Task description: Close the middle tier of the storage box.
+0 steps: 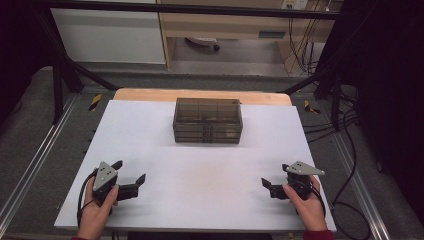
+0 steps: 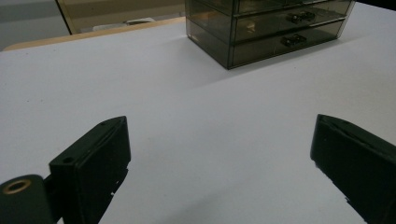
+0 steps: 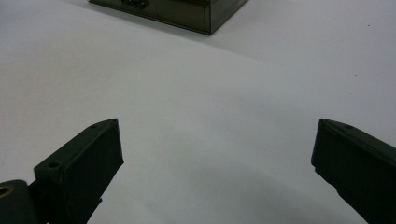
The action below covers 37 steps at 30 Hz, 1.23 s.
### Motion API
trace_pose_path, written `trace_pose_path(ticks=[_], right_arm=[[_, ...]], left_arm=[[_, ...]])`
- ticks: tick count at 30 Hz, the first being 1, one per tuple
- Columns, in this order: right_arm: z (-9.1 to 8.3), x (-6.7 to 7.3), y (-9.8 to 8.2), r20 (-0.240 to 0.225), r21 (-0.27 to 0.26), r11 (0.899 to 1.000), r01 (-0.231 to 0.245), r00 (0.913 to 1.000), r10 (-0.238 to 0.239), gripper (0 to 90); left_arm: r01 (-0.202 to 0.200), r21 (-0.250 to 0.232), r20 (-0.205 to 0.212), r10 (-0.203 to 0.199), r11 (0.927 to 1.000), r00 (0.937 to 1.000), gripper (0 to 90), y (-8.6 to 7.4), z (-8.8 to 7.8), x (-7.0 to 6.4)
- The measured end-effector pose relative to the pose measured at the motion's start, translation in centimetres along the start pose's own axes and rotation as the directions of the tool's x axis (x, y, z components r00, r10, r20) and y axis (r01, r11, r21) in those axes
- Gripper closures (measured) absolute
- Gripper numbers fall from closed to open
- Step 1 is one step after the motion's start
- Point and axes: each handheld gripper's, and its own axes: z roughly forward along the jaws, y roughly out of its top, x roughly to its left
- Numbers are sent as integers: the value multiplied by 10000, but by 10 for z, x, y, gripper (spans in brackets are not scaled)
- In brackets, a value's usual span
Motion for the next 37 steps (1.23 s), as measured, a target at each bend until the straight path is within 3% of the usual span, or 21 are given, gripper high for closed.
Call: trace_pose_path(ticks=[8,21,32,37], right_arm=[[7,4,-1,-198,35,9997,233,9995,-233,23],[19,9,0,-266,-49,9998,202,9994,-203,25],[42,10,12,41,-106,9994,329,9995,-328,30],[49,12,16,555,192,9985,504,9971,-514,36]], left_arm=[[73,0,103,-73,10000,9999,52,0,0,0],[153,21,315,-153,9999,9994,52,1,2,-4],[139,91,308,-142,9999,9994,52,0,3,-4],[133,103,275,-136,9999,9995,52,0,4,-4]])
